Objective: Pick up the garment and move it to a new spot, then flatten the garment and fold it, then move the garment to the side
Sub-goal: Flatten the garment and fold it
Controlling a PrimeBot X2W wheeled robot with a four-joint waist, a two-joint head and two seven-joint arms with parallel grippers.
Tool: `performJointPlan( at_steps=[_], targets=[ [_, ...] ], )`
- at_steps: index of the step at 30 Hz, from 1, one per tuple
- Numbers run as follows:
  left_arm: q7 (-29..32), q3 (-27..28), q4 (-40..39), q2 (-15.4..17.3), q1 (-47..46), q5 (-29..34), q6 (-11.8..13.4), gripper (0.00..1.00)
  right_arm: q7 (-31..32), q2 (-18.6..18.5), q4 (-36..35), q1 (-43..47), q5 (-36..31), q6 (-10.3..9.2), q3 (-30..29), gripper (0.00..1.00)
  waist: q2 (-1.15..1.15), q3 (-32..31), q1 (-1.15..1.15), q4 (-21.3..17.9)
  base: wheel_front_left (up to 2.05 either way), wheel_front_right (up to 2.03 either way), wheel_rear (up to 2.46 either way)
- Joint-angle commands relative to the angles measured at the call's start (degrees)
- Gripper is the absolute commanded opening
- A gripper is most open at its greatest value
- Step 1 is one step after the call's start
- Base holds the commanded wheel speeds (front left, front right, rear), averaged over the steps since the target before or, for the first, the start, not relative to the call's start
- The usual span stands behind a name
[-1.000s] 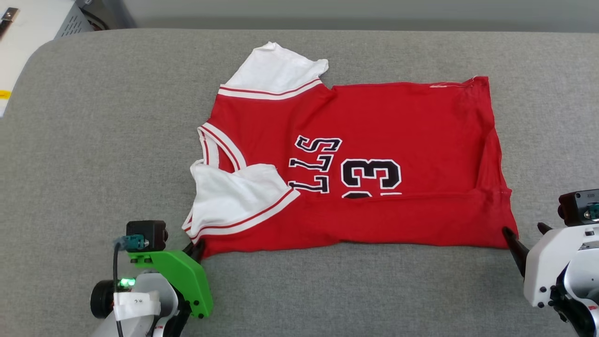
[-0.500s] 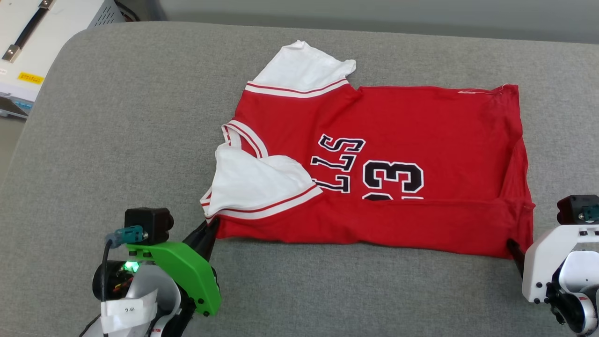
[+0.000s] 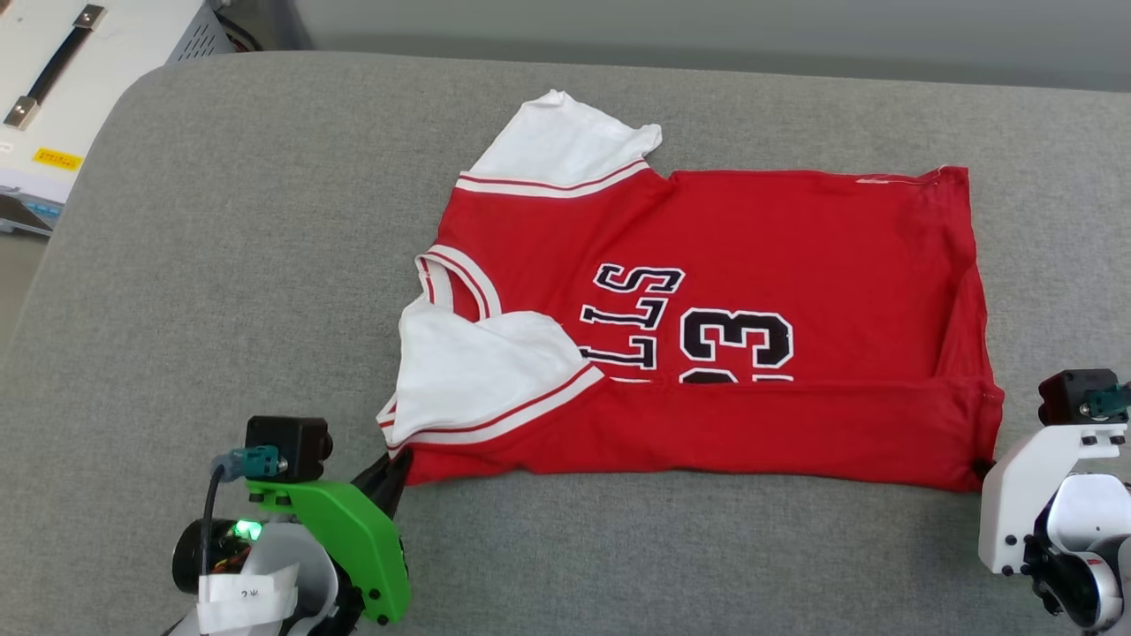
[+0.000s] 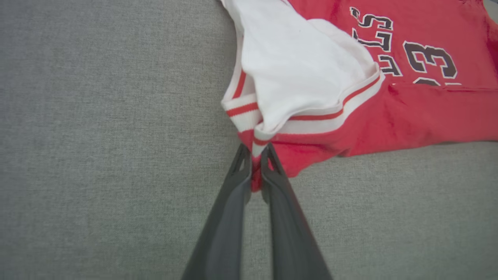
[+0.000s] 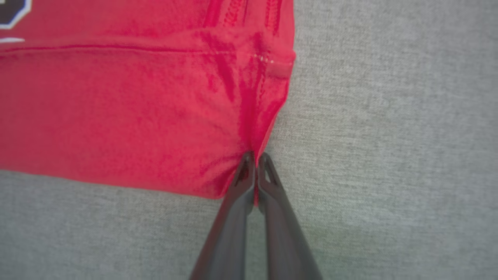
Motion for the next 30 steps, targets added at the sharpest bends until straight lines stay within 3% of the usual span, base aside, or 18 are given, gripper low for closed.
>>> performJointPlan(
  at_steps=[1, 11, 22, 30],
  targets=[
    [0.31, -0.11, 0.44, 0.43, 0.99, -0.27, -0.28, 0.00, 0.10, -0.50, 1.23, 0.98, 0.26, -0.04, -0.21, 0.00, 0.00, -1.20, 0.00, -0.42, 0.00, 0.00, 0.00],
    [1.77, -1.00, 2.95, 1.84, 4.22, -1.13, -0.06, 0.00, 1.44, -1.88, -4.44, 6.31, 2.08, -0.04, -2.17, 0.00, 0.00, -6.59, 0.00, -1.20, 0.00, 0.00, 0.00],
    [3.46, -2.74, 4.16, 2.20, 9.09, -3.04, -0.15, 0.00, 8.63, 0.10, -14.98, 16.87, 3.43, -0.04, -5.83, 0.00, 0.00, -8.25, 0.00, -1.57, 0.00, 0.00, 0.00],
    [3.83, -4.54, 8.56, 0.66, 7.84, -2.63, -1.19, 0.00, 8.68, 1.41, -14.49, 16.73, 2.61, -0.04, -5.72, 0.00, 0.00, -7.10, 0.00, -1.82, 0.00, 0.00, 0.00]
  ],
)
